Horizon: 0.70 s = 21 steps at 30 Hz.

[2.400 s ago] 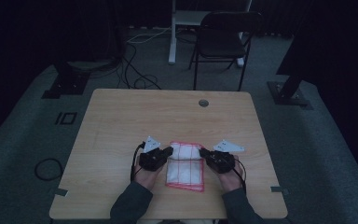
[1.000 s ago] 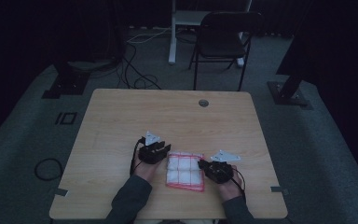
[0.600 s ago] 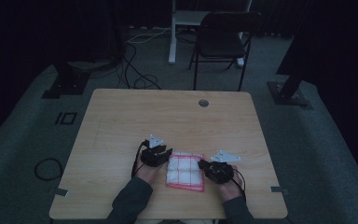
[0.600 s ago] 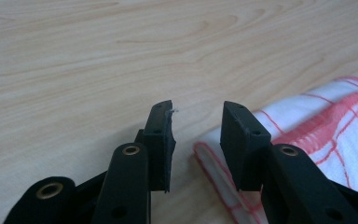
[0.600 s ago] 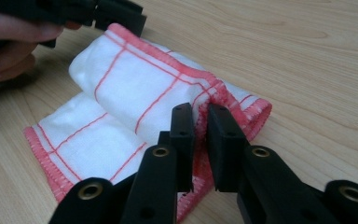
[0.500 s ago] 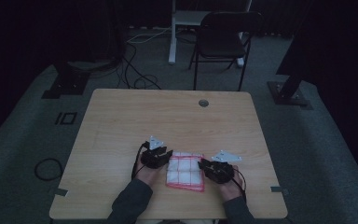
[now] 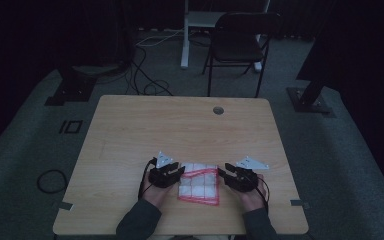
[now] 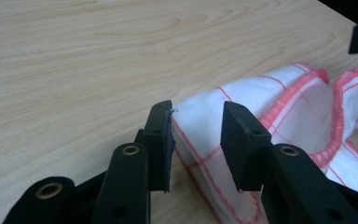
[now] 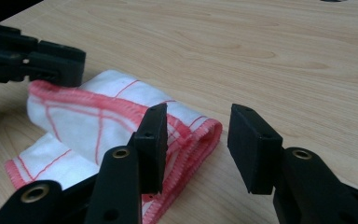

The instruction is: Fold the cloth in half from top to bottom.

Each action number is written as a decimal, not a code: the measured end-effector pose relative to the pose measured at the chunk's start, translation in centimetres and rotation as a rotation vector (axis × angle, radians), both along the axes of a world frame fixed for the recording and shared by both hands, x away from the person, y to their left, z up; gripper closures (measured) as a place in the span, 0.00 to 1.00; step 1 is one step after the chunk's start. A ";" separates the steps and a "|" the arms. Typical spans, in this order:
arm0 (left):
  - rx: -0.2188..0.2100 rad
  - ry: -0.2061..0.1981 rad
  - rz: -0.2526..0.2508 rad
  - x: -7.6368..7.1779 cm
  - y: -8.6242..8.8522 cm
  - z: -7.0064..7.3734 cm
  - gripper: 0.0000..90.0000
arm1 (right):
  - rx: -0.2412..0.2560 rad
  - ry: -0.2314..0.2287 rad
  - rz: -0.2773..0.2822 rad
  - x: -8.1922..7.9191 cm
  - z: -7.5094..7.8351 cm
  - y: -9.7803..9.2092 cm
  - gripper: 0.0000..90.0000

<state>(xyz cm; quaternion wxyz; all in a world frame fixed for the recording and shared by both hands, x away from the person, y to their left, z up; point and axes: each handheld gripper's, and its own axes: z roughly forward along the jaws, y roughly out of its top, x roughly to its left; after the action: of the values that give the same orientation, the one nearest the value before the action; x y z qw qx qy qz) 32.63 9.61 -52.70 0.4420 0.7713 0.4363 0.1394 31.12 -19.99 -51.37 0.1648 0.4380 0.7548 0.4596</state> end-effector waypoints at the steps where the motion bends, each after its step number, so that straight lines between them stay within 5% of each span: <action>1: 0.001 -0.002 -0.004 -0.2 0.0 0.0 0.72 | -0.001 0.000 -0.002 0.0 0.0 0.0 0.64; 21: -0.022 -0.015 -0.032 -2.7 0.2 -0.3 0.71 | 0.008 -0.004 -0.009 0.3 0.2 -0.1 0.64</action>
<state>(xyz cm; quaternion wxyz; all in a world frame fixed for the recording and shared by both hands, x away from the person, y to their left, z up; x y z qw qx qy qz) 29.95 9.76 -53.02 0.4558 0.7722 0.4221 0.1334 31.40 -20.04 -51.19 0.1665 0.4411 0.7508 0.4627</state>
